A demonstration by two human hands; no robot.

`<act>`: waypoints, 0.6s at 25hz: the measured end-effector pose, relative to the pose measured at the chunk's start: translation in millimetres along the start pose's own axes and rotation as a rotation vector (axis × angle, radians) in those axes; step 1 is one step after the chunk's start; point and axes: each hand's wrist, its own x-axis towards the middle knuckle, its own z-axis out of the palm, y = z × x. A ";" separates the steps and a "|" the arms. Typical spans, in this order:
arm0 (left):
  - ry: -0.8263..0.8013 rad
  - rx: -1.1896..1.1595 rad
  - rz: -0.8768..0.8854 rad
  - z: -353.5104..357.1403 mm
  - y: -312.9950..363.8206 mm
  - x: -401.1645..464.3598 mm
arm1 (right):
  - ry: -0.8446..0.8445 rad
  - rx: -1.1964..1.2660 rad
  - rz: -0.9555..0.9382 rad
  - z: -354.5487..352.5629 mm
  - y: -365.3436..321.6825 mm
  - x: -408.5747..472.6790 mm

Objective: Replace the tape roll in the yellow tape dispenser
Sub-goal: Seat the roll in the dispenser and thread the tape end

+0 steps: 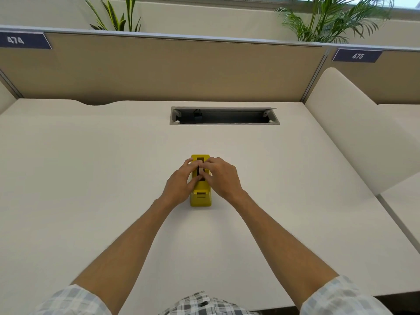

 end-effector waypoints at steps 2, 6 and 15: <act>-0.003 0.001 -0.006 0.4 -1.1 0.4 | 0.003 -0.003 -0.010 0.9 1.4 0.4; 0.001 0.011 -0.015 -0.2 -0.7 0.6 | 0.034 -0.010 -0.042 2.9 3.5 0.6; -0.020 0.002 -0.031 0.1 -0.8 1.6 | 0.028 0.031 -0.044 2.2 3.2 3.9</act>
